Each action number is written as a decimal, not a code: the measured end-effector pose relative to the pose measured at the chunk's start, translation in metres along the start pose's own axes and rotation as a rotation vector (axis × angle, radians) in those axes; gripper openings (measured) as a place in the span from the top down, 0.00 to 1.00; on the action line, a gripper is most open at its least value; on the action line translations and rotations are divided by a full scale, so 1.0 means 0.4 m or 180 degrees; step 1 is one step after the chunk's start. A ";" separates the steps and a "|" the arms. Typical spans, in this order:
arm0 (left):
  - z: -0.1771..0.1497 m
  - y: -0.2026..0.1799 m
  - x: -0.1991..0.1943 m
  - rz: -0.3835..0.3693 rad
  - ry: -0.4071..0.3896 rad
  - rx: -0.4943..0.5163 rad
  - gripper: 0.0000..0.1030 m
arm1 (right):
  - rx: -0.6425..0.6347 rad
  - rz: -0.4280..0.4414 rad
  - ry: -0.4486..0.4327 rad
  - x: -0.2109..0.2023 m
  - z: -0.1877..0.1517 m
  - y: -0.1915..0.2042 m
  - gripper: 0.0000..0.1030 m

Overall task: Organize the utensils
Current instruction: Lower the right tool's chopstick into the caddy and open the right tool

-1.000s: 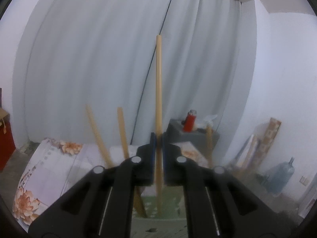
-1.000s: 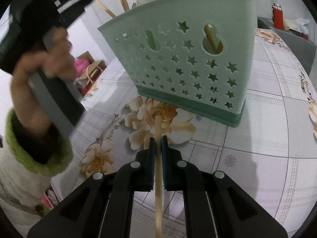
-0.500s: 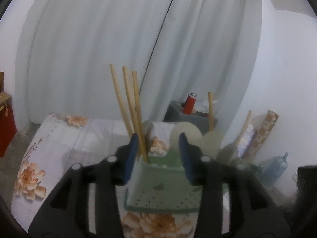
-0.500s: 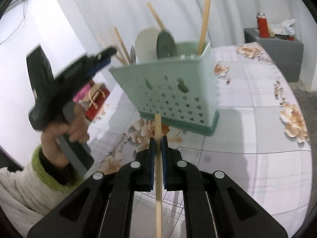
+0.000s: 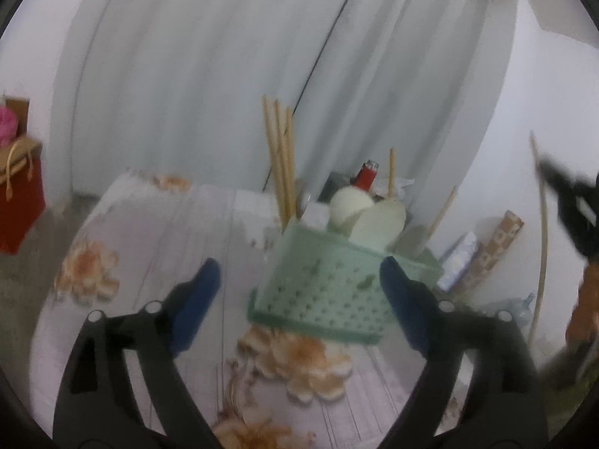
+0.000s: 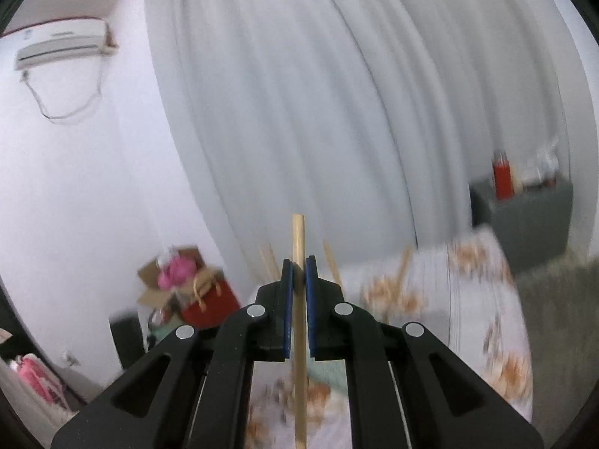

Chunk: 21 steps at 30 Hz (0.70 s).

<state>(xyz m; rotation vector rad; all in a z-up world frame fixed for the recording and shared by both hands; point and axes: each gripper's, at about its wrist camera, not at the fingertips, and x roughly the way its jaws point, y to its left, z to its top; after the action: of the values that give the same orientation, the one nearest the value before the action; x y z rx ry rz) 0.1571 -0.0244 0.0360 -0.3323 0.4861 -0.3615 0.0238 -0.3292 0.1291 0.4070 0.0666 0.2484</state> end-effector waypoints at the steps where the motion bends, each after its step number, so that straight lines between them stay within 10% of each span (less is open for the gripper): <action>1: -0.006 0.003 0.000 0.0006 0.0034 -0.0019 0.19 | -0.0036 0.0016 -0.0088 0.004 0.021 0.004 0.93; 9: -0.027 0.013 -0.021 0.0096 0.0075 0.0087 0.14 | -0.0233 -0.0206 -0.0787 0.083 0.141 0.007 0.93; 21: -0.045 0.039 -0.047 0.0198 0.0095 0.0095 0.12 | -0.0596 -0.0658 -0.0973 0.245 0.025 -0.030 0.93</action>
<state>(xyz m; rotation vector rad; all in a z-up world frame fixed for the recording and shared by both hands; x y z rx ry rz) 0.1365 -0.0070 0.0224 -0.2826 0.5188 -0.3134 0.1226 -0.3191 0.1320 0.2456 -0.2128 -0.0137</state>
